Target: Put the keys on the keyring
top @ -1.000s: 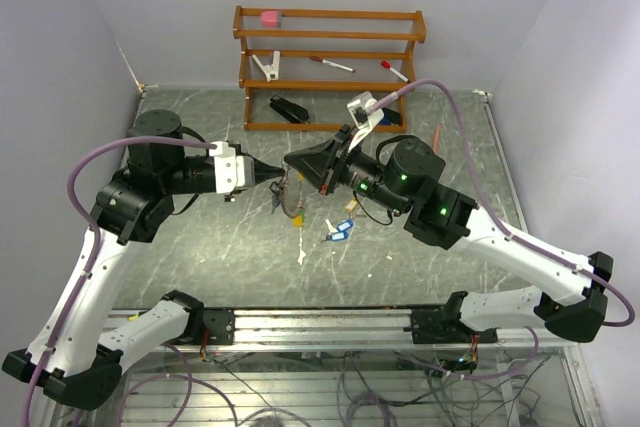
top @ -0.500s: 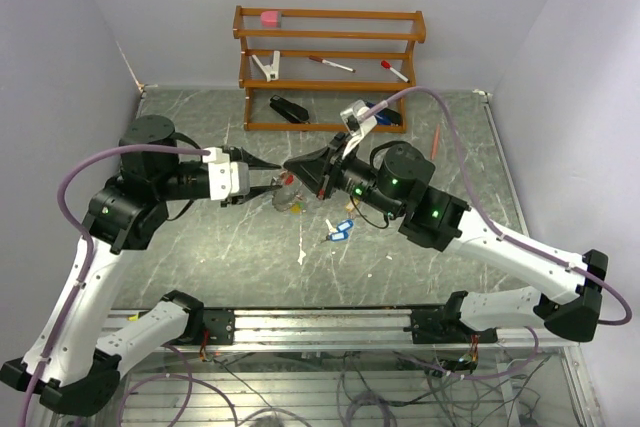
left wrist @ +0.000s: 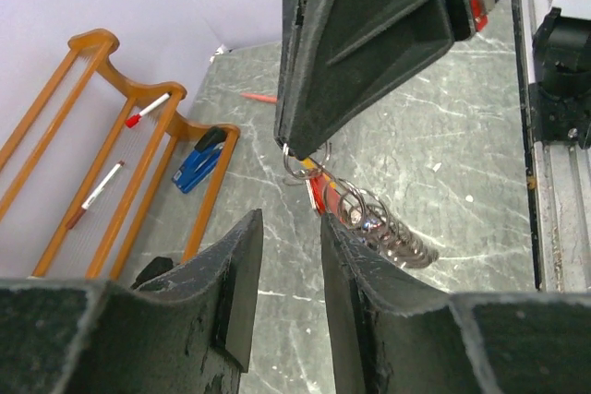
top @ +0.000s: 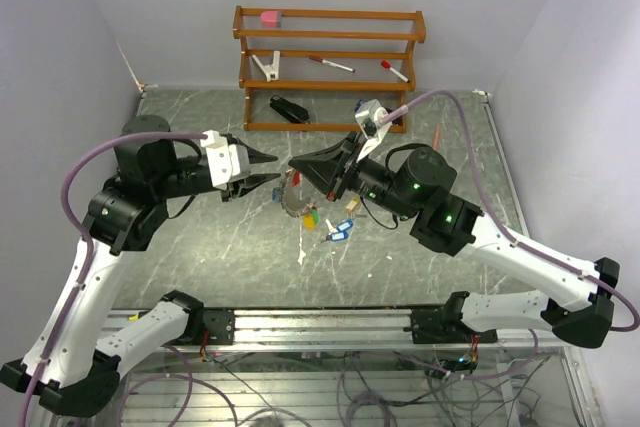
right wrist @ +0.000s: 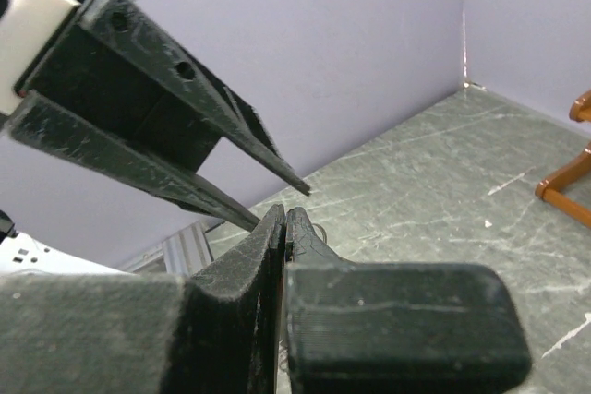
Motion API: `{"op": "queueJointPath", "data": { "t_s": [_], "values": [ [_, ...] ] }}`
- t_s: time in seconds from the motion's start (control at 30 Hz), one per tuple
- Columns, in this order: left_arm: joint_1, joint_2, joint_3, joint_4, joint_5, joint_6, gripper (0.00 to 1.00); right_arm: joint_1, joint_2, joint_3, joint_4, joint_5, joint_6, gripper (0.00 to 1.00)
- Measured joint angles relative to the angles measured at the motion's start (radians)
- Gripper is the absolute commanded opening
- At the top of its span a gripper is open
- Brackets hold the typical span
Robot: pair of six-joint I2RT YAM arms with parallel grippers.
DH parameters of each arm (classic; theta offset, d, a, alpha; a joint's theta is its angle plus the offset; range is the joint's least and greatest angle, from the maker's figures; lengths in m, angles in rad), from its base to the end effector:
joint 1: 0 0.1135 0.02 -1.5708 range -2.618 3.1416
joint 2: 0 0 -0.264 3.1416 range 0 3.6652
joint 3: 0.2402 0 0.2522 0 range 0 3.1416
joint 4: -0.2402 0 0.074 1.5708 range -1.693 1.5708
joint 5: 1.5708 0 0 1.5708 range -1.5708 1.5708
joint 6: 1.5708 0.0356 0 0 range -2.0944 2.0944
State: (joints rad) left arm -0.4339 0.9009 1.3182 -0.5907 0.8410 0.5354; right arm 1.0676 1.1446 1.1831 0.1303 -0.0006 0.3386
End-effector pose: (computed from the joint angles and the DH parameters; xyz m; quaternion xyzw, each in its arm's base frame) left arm 0.1267 -0.0880 0.4577 0.5580 0.4961 -0.2824 0.6023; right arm 0.1260 0.2290 0.4417 -0.2301 0.6025 0.4943 0.5828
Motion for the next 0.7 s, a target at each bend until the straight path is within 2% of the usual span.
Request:
{"op": "queueJointPath", "data": {
  "t_s": [0.47,0.7],
  "values": [
    [0.0,0.079,0.058,0.018,0.135,-0.103,0.39,0.0,-0.007,-0.04,0.079,-0.097,-0.071,0.0],
    [0.0,0.113,0.095,-0.045,0.184,-0.071,0.28,0.0,-0.013,-0.041,0.087,-0.106,-0.085,0.0]
  ]
}}
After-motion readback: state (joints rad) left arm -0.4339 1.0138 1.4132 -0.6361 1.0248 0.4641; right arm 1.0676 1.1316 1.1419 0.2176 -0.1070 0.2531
